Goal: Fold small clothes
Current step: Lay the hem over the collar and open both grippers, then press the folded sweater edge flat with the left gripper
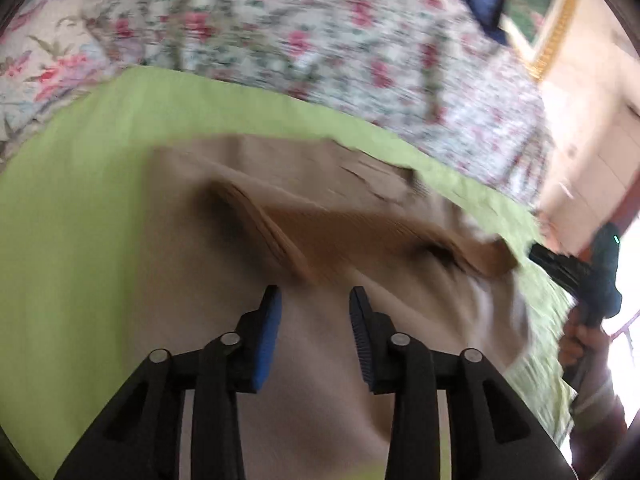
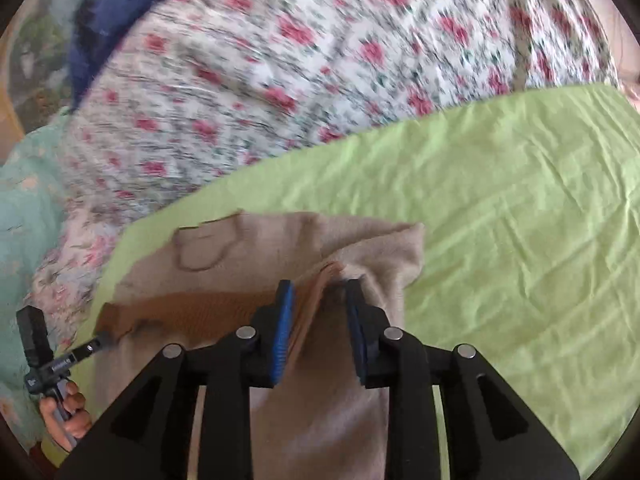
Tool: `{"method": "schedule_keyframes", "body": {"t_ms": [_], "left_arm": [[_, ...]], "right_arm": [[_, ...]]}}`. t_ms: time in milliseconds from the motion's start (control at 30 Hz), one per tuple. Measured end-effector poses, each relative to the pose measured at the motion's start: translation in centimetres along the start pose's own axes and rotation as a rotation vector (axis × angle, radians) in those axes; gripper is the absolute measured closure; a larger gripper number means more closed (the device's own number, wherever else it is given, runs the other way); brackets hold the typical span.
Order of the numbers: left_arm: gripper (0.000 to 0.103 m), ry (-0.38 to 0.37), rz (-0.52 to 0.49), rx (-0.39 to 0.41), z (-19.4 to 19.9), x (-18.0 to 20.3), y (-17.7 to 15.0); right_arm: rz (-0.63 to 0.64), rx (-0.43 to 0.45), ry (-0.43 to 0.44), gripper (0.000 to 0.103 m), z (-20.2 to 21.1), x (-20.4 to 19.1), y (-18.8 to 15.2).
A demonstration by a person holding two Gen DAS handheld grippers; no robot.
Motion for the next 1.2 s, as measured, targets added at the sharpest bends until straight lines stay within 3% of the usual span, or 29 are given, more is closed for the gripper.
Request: {"method": "schedule_keyframes", "body": {"t_ms": [67,133,200,267,333,367,433,600,733,867,967,1033,1200], "left_arm": [[0.066,-0.020,-0.035,-0.035,-0.6,1.8,-2.1],[0.066,-0.026,-0.068,-0.082,-2.2,3.1,-3.5],[0.067,0.039,-0.107,-0.094,-3.9,3.1,-3.3],[0.067,0.063,-0.112,-0.091,-5.0,2.5,-1.8],[0.066,0.092,-0.086,-0.072,-6.0,1.2,1.2],[0.066,0.132,-0.074,-0.051,-6.5,0.4,3.0],[0.066,0.228,-0.040,0.006,-6.8,-2.2,6.7],[0.067,0.213,0.062,0.035,-4.7,-5.2,8.3],[0.063,0.143,0.108,0.059,0.2,-5.3,4.0],[0.060,0.057,0.185,0.053,4.7,-4.3,-2.0],[0.056,0.028,0.217,0.043,7.2,-3.8,-6.1],[0.052,0.031,0.251,0.026,8.1,-4.0,-9.0],[0.042,0.022,0.338,-0.016,7.8,-5.0,-12.5]], "right_arm": [[0.058,-0.010,0.077,0.075,0.8,-2.8,-1.0],[0.146,-0.092,0.175,0.075,-0.1,-6.3,-3.1],[0.220,-0.191,0.231,0.075,-2.3,-8.6,-5.1],[0.272,-0.255,0.178,0.075,-4.4,-8.3,-5.9],[0.225,-0.259,0.137,0.075,-6.1,-6.3,-4.9],[0.181,-0.250,0.131,0.075,-6.7,-5.1,-4.0],[0.095,-0.229,0.028,0.075,-7.8,-1.4,-1.6],[-0.082,-0.106,-0.139,0.075,-5.5,4.6,2.0],[-0.109,-0.051,-0.080,0.075,-1.4,3.5,0.5],[-0.066,-0.068,-0.034,0.074,1.9,-0.2,-3.1],[-0.064,-0.072,-0.014,0.065,4.5,-2.3,-6.2],[-0.077,-0.063,-0.019,0.054,6.0,-3.0,-8.5],[-0.147,-0.067,-0.009,0.053,8.3,-4.5,-12.4]]}}
Point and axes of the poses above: each gripper's, at about its wrist camera, not at the fingertips, and z roughly against the way its jaws point, x to its right, y to its top, the point moved 9 cm from there along -z, roughly the way its jaws point, and after that the axes turned 15 degrees about z, right-handed, at the moved point
